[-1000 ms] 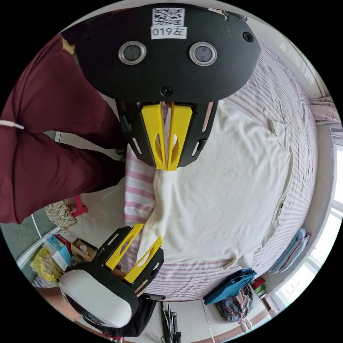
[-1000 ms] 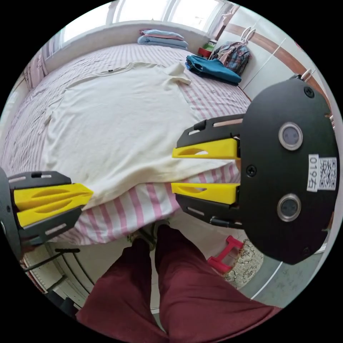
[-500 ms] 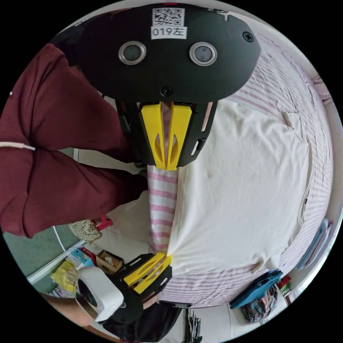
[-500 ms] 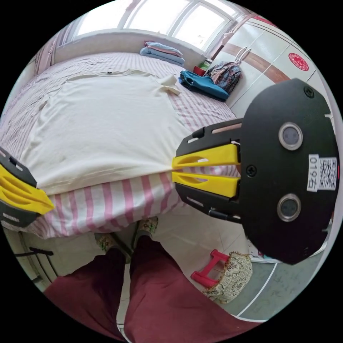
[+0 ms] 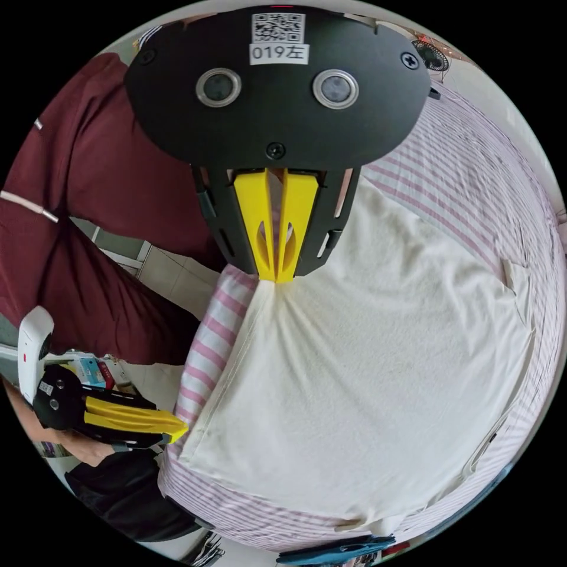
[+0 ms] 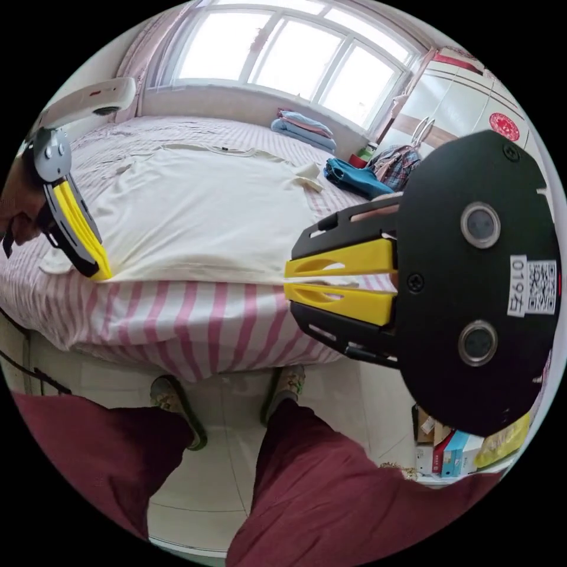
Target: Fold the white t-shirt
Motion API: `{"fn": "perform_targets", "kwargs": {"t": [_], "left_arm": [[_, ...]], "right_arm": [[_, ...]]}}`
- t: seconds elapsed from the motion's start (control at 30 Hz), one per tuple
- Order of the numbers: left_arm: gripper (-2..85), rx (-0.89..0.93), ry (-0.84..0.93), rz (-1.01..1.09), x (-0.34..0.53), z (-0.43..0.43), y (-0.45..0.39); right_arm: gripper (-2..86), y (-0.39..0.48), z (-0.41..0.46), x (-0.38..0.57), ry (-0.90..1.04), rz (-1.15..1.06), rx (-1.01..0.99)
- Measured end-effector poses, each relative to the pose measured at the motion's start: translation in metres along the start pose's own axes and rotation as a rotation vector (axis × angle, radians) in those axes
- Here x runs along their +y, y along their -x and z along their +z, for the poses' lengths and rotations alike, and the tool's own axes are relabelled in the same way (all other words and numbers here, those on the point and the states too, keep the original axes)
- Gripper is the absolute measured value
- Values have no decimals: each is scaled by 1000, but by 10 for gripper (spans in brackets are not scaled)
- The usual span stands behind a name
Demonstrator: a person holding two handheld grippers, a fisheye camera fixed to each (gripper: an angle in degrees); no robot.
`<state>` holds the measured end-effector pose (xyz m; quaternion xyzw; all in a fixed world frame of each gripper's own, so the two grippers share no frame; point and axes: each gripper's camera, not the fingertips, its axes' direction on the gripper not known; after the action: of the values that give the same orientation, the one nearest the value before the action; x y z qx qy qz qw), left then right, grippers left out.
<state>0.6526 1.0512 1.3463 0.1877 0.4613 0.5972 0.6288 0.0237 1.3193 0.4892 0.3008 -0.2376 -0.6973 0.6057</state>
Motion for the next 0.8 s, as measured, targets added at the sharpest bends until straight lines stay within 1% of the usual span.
{"fn": "perform_targets", "kwargs": {"t": [0.07,0.17,0.2,0.23,0.27,0.33,0.37,0.4,0.43,0.47,0.5,0.57,0.6,0.67,0.73,0.8], "left_arm": [[5,8,-1,-39,5,-7,4],[5,5,15,-90,4,-19,6],[5,-11,5,-92,3,-24,5],[6,-29,-22,-97,2,-33,1],[6,-17,-31,-105,1,-41,-2],[6,-32,-46,-135,3,-52,-7],[7,-44,-62,-183,6,-58,-7],[7,-42,-69,-217,9,-61,-6],[7,-38,-84,-308,17,-65,-1],[7,-35,-104,-434,29,-69,7],[7,-24,-114,-504,36,-71,13],[7,26,-179,-817,72,-78,37],[7,34,-199,-892,82,-80,42],[8,115,-290,-1154,120,-84,63],[8,180,-353,-1275,141,-84,76],[7,239,-381,-1315,153,-81,88]], "right_arm": [[3,-7,7,13,-35,33,-76],[1,-25,29,48,-34,120,-174],[1,-39,37,69,-56,214,-224],[5,-58,48,90,-54,334,-299],[7,-68,56,101,-39,406,-342],[39,-111,96,151,10,746,-589],[53,-120,107,164,14,831,-663],[80,-134,130,191,-10,990,-810],[105,-143,152,213,-28,1106,-935],[108,-145,162,221,-35,1137,-987],[114,-148,178,235,-42,1179,-1057],[112,-150,196,251,-19,1226,-1081],[109,-150,206,262,0,1257,-1077],[104,-148,219,278,13,1313,-1114],[95,-144,233,297,23,1374,-1165],[90,-144,243,310,25,1413,-1183]]}}
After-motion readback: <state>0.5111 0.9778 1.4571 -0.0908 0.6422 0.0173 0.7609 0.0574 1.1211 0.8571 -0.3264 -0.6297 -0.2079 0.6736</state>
